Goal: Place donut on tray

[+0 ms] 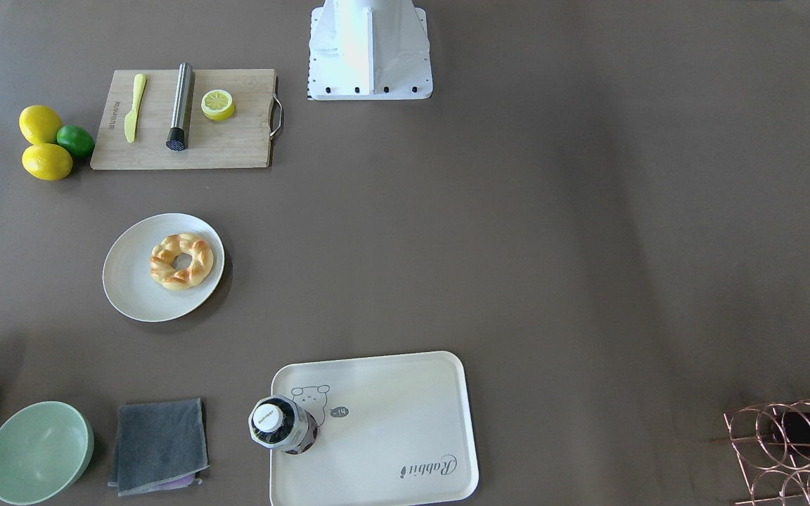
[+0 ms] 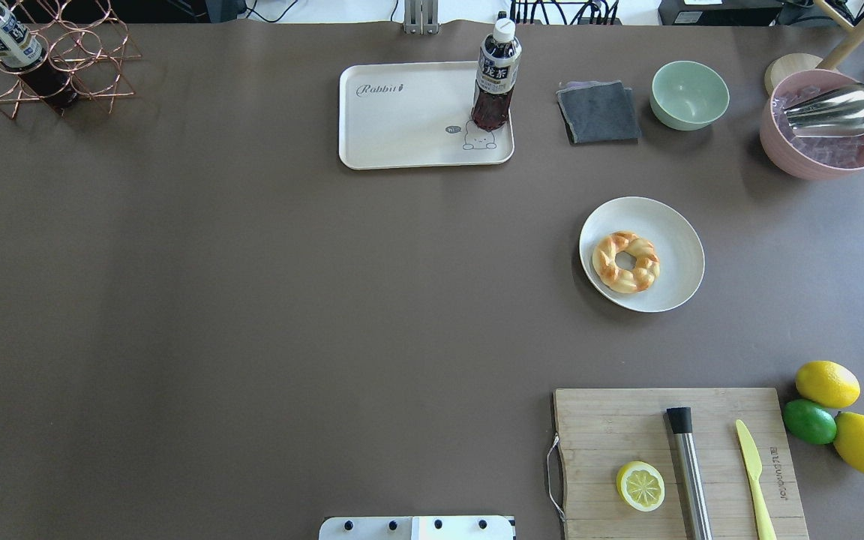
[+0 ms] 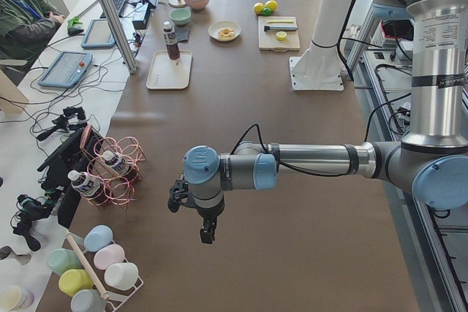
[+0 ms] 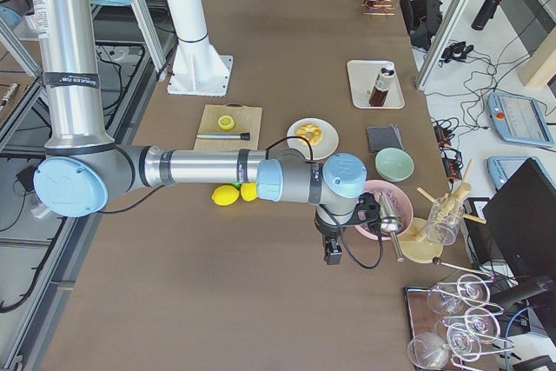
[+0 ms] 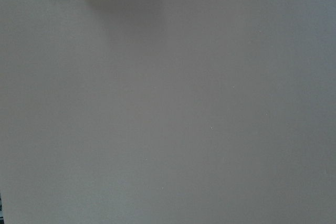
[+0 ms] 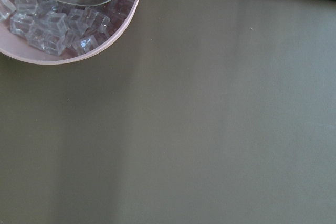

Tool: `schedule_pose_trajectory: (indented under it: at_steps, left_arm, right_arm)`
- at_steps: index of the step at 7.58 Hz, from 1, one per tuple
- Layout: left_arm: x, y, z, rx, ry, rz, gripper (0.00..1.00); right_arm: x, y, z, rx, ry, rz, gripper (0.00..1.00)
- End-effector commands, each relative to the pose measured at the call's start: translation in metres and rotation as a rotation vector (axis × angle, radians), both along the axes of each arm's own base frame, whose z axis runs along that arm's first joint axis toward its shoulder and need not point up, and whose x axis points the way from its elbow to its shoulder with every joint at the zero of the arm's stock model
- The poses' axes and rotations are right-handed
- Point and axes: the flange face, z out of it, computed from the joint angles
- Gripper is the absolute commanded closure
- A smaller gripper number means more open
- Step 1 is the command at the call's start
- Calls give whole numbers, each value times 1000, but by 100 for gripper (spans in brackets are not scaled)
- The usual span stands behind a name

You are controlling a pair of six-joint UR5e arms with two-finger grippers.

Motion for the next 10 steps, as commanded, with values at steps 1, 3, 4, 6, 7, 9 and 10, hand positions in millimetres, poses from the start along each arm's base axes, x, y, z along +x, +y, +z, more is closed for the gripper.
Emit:
schedule_pose_trajectory:
  at_steps: [1,3,4,6,7,9,10]
  left_arm:
    - [-2,-1,-2,3,-2,-4,2]
    - [-3,-1,-3,6,-8,-5,2]
    - [-3,-1,-3,6,-8,-5,2]
    - [-4,-8,-11,22,-12,-6,2]
    - [-4,-10,-21,42,-11,-9,2]
    - [-5,-16,-31,127,-14,-8,2]
    - [-4,-12,-22,108,-6,-8,2]
  right_arm:
    - [0,0,0,1,0,-1,0]
    - [0,0,-1,2,0,-1,0]
    - [0,1,0,1,0,-1,0]
    - [0,0,0,1,0,-1,0]
    - [0,0,0,-1,0,-1,0]
    - [0,0,-1,0,0,1,0]
    - [0,0,-1,0,0,1,0]
